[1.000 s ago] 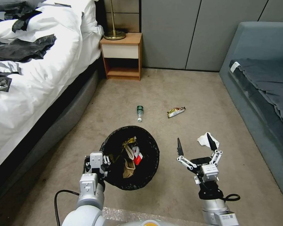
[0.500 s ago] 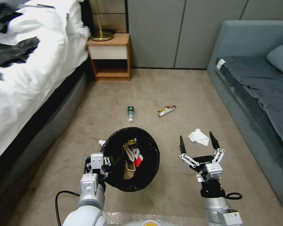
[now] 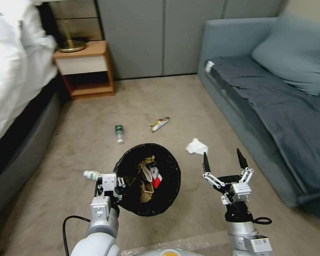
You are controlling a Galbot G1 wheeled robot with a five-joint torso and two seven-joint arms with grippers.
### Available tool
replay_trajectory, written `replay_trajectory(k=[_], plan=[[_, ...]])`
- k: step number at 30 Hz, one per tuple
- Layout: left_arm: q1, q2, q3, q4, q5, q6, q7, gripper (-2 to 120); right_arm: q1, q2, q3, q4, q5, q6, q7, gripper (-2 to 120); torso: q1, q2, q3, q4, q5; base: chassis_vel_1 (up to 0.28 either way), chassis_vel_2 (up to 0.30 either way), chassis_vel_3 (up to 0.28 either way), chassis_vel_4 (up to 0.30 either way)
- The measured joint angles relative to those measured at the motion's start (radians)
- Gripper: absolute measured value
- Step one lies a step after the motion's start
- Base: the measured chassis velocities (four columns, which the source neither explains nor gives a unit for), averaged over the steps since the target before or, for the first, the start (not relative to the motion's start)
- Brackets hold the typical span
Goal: Pick up the trash bin, then pick up the garbage from the floor and place it into the trash bin.
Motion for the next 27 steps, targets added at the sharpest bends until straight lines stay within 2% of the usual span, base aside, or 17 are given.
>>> replay_trajectory(k=[7, 15, 20, 27], plan=[[0.000, 0.001, 0.000, -0.001, -0.001, -0.010, -0.001, 0, 0.002, -0.002, -0.004, 0.000, 0.000, -0.008, -0.006, 100, 0.000, 0.000, 0.000, 0.0007, 0.0000, -0.023, -0.024, -0.028, -0.016], [0.001, -0.001, 0.001, -0.003, 0.000, -0.010, -0.005, 0, 0.005, -0.005, 0.001, -0.004, 0.000, 0.001, -0.015, 100, 0.000, 0.000, 0.000, 0.0003, 0.0000, -0.004, 0.007, 0.004, -0.004], [0.000, -0.002, 0.002, -0.004, 0.000, -0.010, -0.005, 0, 0.005, -0.003, 0.005, -0.009, -0.001, 0.011, -0.021, 100, 0.000, 0.000, 0.000, 0.0003, 0.0000, -0.089, 0.083, 0.087, -0.097], [0.000, -0.002, 0.001, -0.007, 0.001, -0.012, -0.007, 0, 0.004, -0.001, 0.006, -0.010, -0.003, 0.015, -0.027, 100, 0.000, 0.000, 0.000, 0.0002, 0.0001, -0.200, 0.203, 0.185, -0.185]])
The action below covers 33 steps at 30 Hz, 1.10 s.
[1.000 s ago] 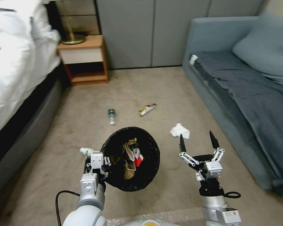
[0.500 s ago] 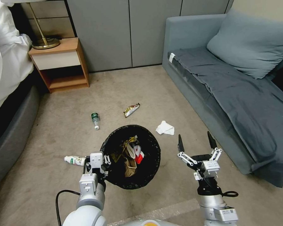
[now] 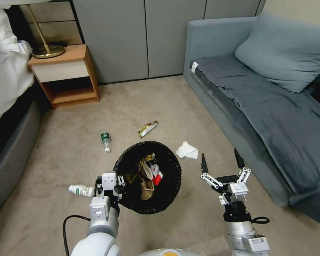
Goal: Pick up the trash bin, then pick up the garbage from the floor and place it into the trash bin.
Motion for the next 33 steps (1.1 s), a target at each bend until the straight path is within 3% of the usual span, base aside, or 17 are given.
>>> replay_trajectory(k=[14, 27, 31, 33], plan=[[0.000, -0.001, 0.000, -0.001, -0.003, 0.000, -0.012, 0, 0.001, 0.002, 0.005, -0.012, 0.001, 0.038, -0.043, 100, 0.000, 0.000, 0.000, 0.0000, -0.0007, -0.264, 0.252, 0.240, -0.250], [0.000, -0.003, 0.000, -0.003, -0.001, 0.004, -0.011, 0, 0.025, -0.014, 0.031, -0.034, 0.000, 0.055, -0.077, 100, 0.000, 0.000, 0.000, 0.0000, -0.0001, -0.004, -0.002, -0.010, -0.004], [-0.002, 0.000, -0.005, -0.009, -0.002, 0.007, -0.011, 0, 0.055, -0.050, 0.044, -0.053, -0.004, -0.009, -0.099, 100, 0.000, 0.000, 0.000, 0.0000, -0.0001, 0.000, 0.000, 0.000, 0.000], [-0.002, 0.001, -0.009, -0.016, -0.006, 0.011, -0.011, 0, 0.100, -0.103, 0.027, -0.100, 0.048, -0.121, -0.140, 100, 0.000, 0.000, 0.000, 0.0001, -0.0001, 0.000, 0.000, 0.000, 0.000]])
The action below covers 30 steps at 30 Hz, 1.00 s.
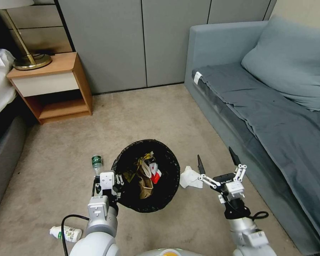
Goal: Pick up the trash bin, then pick up the garbage from the floor and place it into the trash bin.
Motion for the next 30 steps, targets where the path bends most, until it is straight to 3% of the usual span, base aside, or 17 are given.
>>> replay_trajectory(k=[4, 9, 13, 30], plan=[[-0.001, 0.004, -0.007, -0.010, -0.007, 0.009, 0.000, 0, 0.072, -0.059, -0.052, -0.094, 0.095, -0.121, -0.025, 100, 0.000, 0.000, 0.000, 0.0000, 0.0002, 0.000, 0.000, 0.000, 0.000], [-0.004, 0.008, -0.016, -0.017, -0.010, 0.017, 0.000, 0, 0.148, -0.116, -0.095, -0.195, 0.115, -0.188, -0.068, 100, 0.000, 0.000, 0.000, 0.0000, 0.0002, 0.000, 0.000, 0.000, 0.000], [-0.003, 0.007, -0.020, -0.019, -0.010, 0.018, 0.000, 0, 0.233, -0.149, -0.145, -0.348, 0.117, -0.223, -0.084, 100, 0.000, 0.000, 0.000, 0.0000, 0.0001, 0.000, 0.000, 0.000, 0.000], [0.010, 0.001, -0.018, 0.001, 0.000, 0.016, 0.000, 0, 0.459, -0.076, -0.183, -0.821, 0.104, -0.186, -0.190, 100, 0.000, 0.000, 0.000, -0.0001, 0.0000, 0.000, 0.000, 0.000, 0.000]])
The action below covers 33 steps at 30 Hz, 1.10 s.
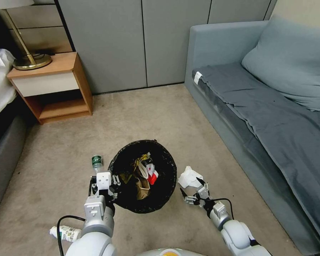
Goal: Pick up the trash bin, then pick up the garbage from the floor and place it into the trash bin.
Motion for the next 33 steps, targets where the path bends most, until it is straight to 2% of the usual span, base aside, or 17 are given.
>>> replay_trajectory(k=[12, 16, 19, 20, 22, 23, 25, 28, 29, 32, 33], plan=[[0.020, -0.009, 0.002, 0.000, 0.015, -0.009, 0.000, 0, 0.141, 0.041, 0.017, -0.269, -0.024, 0.032, 0.013, 100, 0.000, 0.000, 0.000, 0.0001, 0.0000, 0.000, 0.000, 0.000, 0.000], [0.025, -0.010, 0.002, 0.000, 0.017, -0.012, 0.000, 0, 0.153, 0.045, 0.019, -0.300, -0.024, 0.038, 0.016, 98, 0.000, 0.000, 0.000, 0.0000, 0.0001, 0.000, 0.000, 0.000, 0.000], [0.029, -0.011, 0.004, -0.001, 0.022, -0.015, 0.000, 0, 0.162, 0.050, 0.024, -0.332, -0.026, 0.060, 0.012, 89, 0.000, 0.000, 0.000, 0.0000, 0.0000, 0.000, 0.000, 0.000, 0.000], [0.029, -0.012, 0.005, -0.001, 0.023, -0.016, 0.000, 0, 0.163, 0.051, 0.025, -0.336, -0.027, 0.064, 0.011, 82, 0.000, 0.000, 0.000, 0.0000, 0.0000, 0.000, 0.000, 0.000, 0.000], [0.029, -0.012, 0.005, -0.001, 0.023, -0.016, 0.000, 0, 0.163, 0.051, 0.025, -0.337, -0.027, 0.065, 0.010, 82, 0.000, 0.000, 0.000, 0.0000, 0.0001, 0.000, 0.000, 0.000, 0.000], [0.030, -0.012, 0.006, -0.001, 0.024, -0.016, 0.000, 0, 0.164, 0.052, 0.026, -0.340, -0.028, 0.068, 0.010, 74, 0.000, 0.000, 0.000, 0.0000, 0.0000, 0.000, 0.000, 0.000, 0.000], [0.030, -0.012, 0.007, -0.001, 0.025, -0.016, 0.000, 0, 0.164, 0.053, 0.026, -0.341, -0.028, 0.069, 0.010, 72, 0.000, 0.000, 0.000, 0.0000, 0.0000, 0.000, 0.000, 0.000, 0.000], [0.031, -0.013, 0.009, -0.001, 0.027, -0.017, 0.000, 0, 0.168, 0.055, 0.026, -0.344, -0.028, 0.075, 0.010, 52, 0.000, 0.000, 0.000, 0.0000, 0.0000, 0.000, 0.000, 0.000, 0.000], [0.031, -0.013, 0.009, -0.001, 0.027, -0.017, 0.000, 0, 0.168, 0.055, 0.026, -0.344, -0.028, 0.075, 0.010, 52, 0.000, 0.000, 0.000, 0.0000, 0.0000, 0.000, 0.000, 0.000, 0.000], [0.033, -0.013, 0.010, -0.001, 0.029, -0.019, 0.000, 0, 0.177, 0.058, 0.027, -0.351, -0.028, 0.079, 0.010, 37, 0.000, 0.000, 0.000, 0.0000, 0.0000, 0.000, 0.000, 0.000, 0.000], [0.033, -0.013, 0.010, -0.001, 0.029, -0.019, 0.000, 0, 0.177, 0.058, 0.027, -0.351, -0.028, 0.079, 0.010, 37, 0.000, 0.000, 0.000, 0.0000, 0.0000, 0.000, 0.000, 0.000, 0.000]])
